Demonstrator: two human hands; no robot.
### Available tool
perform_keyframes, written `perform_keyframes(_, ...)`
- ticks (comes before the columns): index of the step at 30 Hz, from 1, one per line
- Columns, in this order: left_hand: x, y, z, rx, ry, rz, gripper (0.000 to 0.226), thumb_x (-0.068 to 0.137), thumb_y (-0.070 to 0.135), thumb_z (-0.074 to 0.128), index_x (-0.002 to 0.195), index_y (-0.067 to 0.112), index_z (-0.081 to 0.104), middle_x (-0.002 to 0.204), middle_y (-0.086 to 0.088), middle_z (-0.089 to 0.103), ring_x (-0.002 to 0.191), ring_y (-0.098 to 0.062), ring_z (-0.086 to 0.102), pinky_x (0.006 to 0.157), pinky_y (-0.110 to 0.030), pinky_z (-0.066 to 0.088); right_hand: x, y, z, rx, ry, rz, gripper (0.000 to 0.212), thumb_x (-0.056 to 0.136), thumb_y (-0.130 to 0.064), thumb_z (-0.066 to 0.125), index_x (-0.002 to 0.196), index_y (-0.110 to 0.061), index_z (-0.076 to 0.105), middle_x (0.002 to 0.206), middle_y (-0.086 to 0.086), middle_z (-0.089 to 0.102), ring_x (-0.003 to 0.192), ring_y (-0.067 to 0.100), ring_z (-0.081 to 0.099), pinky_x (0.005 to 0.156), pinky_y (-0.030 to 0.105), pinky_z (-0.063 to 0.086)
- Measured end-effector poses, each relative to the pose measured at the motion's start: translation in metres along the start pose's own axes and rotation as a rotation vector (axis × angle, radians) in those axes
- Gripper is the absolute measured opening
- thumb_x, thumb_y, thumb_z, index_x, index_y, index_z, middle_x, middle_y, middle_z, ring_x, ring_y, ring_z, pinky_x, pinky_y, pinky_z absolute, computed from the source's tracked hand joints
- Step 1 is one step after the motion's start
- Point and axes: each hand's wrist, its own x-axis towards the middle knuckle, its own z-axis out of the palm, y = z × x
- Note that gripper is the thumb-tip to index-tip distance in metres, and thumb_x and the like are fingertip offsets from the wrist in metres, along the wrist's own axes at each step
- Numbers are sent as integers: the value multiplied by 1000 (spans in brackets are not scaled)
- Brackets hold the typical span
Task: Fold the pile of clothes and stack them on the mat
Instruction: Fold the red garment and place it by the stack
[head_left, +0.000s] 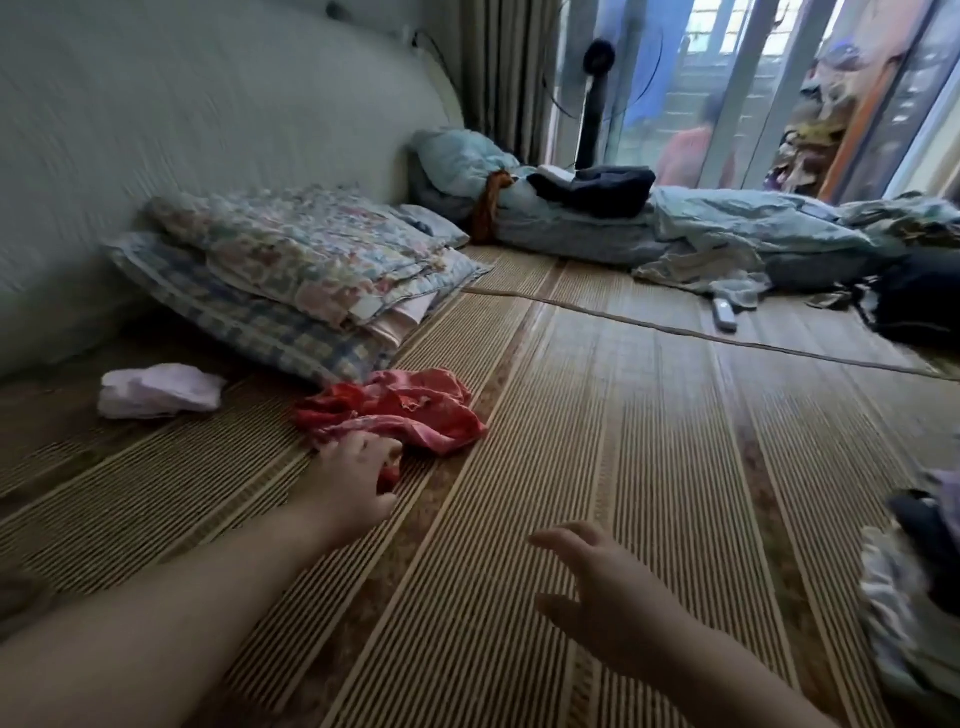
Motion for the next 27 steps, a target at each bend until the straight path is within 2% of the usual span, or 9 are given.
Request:
perform_keyframes(5,44,-50,11,110,-96,-107,79,84,47,62,149,39,17,157,2,16,138,-27,21,114,-42,27,98,-35,22,-28,-87,33,67,88,-34,63,144,-42,27,151,-8,30,135,15,37,107,31,40)
perform_keyframes(8,60,-54,26,112,-166,-98,51,89,41,55,138,37,40,159,0,13,141,-30,13,115,-47,23,132,-43,36,15,-135,58,68,88,-35,62,146,-40,27,150,-8,32,136,14,35,109,32,37)
perform_keyframes(13,55,-26,34,121,-233,66,30,93,36,40,120,29,50,142,-6,41,139,-29,20,114,-52,15,135,-37,49,14,-114,53,81,85,-39,65,149,-39,15,151,-8,31,140,14,28,114,35,31)
perform_keyframes(16,27,15,22,-198,-314,189,25,97,35,38,118,26,48,122,-8,58,124,-27,46,111,-52,27,109,-33,43,151,-40,36,101,77,-33,74,150,-41,4,148,-13,30,136,11,33,111,35,36)
perform_keyframes(19,-12,59,1,-643,-402,304,18,98,36,41,114,33,50,103,2,62,98,-18,61,91,-37,50,72,-39,19,401,61,84,64,80,-14,70,135,-31,43,129,-4,53,111,12,58,87,34,56)
perform_keyframes(21,-30,80,-17,-610,-232,356,25,94,47,47,109,27,51,97,4,60,91,-14,58,83,-28,44,41,-50,-9,475,158,100,25,85,-9,63,102,-28,63,98,1,68,84,13,68,67,27,59)
perform_keyframes(22,-34,86,-26,-624,-152,346,33,87,58,51,104,30,51,94,4,61,87,-16,58,82,-31,44,28,-57,-23,466,232,95,18,87,-13,61,87,-30,66,84,-2,70,74,11,68,60,24,56)
perform_keyframes(24,-48,99,-47,-793,-134,320,48,64,76,58,95,42,47,92,2,68,82,-18,63,78,-36,51,-3,-71,-54,473,404,81,26,91,-20,59,70,-29,69,63,-6,68,56,2,62,50,17,48)
perform_keyframes(27,-70,115,-66,-924,-232,389,47,53,58,74,95,51,53,90,2,73,84,-18,70,78,-40,56,-44,-87,-100,430,620,102,30,94,-30,55,73,-13,67,57,-6,60,51,4,52,50,20,41)
